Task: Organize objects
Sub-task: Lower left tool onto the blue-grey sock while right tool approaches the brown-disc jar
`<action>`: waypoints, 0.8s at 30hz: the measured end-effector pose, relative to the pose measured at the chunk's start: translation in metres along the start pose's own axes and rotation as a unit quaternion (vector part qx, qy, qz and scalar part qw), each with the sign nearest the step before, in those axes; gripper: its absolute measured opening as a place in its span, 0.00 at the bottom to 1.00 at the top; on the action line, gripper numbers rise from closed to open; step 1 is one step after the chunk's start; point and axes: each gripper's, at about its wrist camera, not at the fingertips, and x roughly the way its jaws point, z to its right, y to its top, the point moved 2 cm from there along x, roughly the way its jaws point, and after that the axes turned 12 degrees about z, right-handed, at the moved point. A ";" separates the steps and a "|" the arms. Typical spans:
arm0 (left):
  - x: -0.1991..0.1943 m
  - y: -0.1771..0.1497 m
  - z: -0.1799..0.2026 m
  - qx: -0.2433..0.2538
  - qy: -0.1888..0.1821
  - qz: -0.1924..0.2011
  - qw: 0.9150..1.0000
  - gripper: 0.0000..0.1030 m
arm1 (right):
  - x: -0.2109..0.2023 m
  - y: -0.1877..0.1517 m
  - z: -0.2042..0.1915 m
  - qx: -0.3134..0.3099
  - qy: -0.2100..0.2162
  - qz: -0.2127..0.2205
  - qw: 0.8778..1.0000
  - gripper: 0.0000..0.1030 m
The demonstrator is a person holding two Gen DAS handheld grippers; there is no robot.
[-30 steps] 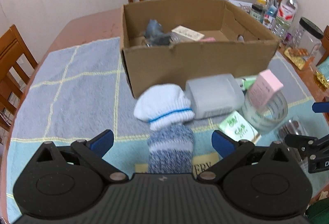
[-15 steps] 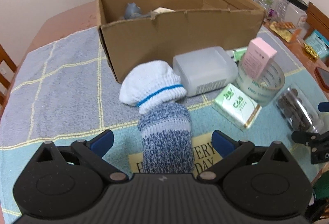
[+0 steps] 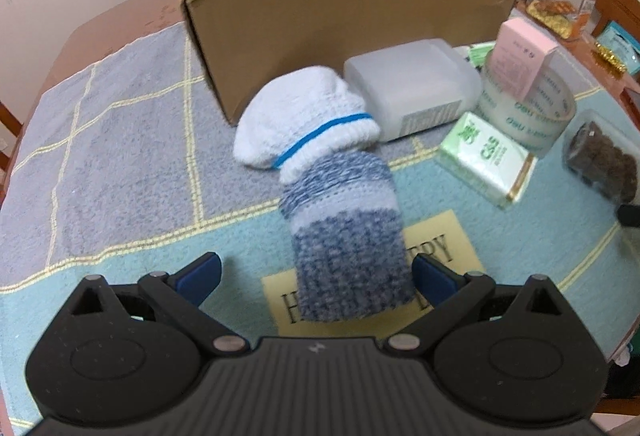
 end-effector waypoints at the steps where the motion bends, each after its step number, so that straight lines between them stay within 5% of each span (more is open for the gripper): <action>1: 0.000 -0.001 -0.001 -0.001 0.002 -0.001 1.000 0.98 | 0.001 -0.001 0.003 0.003 -0.002 0.000 1.000 1.00; 11: 0.001 0.001 -0.007 -0.011 0.010 -0.006 1.000 0.98 | 0.013 0.010 0.030 0.027 -0.022 0.007 0.999 1.00; 18: 0.003 0.002 -0.004 -0.007 0.011 -0.007 1.000 0.98 | -0.001 0.023 0.019 0.045 0.055 0.016 0.997 1.00; 24: 0.003 0.002 -0.002 -0.006 0.011 -0.009 1.000 0.98 | -0.011 0.058 0.009 0.074 0.041 0.062 0.994 1.00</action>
